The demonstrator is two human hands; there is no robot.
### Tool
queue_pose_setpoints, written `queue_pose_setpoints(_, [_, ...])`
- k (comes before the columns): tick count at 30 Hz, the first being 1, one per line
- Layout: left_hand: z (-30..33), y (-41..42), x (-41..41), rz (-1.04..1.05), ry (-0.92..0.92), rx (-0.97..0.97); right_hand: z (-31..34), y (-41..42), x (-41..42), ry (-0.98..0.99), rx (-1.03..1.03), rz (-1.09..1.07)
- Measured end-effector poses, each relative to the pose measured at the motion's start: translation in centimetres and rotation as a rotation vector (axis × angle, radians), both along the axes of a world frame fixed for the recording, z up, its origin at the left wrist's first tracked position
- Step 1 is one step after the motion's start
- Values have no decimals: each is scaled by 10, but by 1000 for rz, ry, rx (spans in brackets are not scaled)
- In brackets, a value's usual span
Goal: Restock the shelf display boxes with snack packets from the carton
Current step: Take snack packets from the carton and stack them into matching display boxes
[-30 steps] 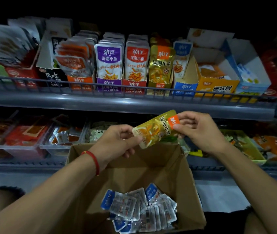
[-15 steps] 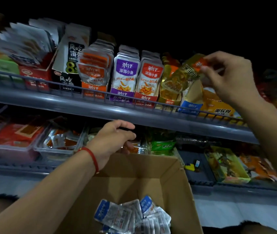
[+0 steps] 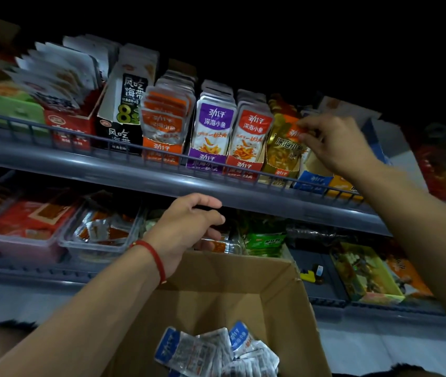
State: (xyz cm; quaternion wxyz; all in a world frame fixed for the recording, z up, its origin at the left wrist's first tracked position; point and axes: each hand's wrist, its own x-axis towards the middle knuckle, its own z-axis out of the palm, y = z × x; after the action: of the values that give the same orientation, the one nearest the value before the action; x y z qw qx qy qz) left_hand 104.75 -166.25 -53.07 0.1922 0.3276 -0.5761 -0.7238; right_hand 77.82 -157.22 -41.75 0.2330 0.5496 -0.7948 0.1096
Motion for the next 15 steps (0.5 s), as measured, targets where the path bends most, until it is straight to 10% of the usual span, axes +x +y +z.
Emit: queue_pose_setpoints(15, [1, 5, -2, -1, -29, -16, -11, -9, -8, 130, -167, 10])
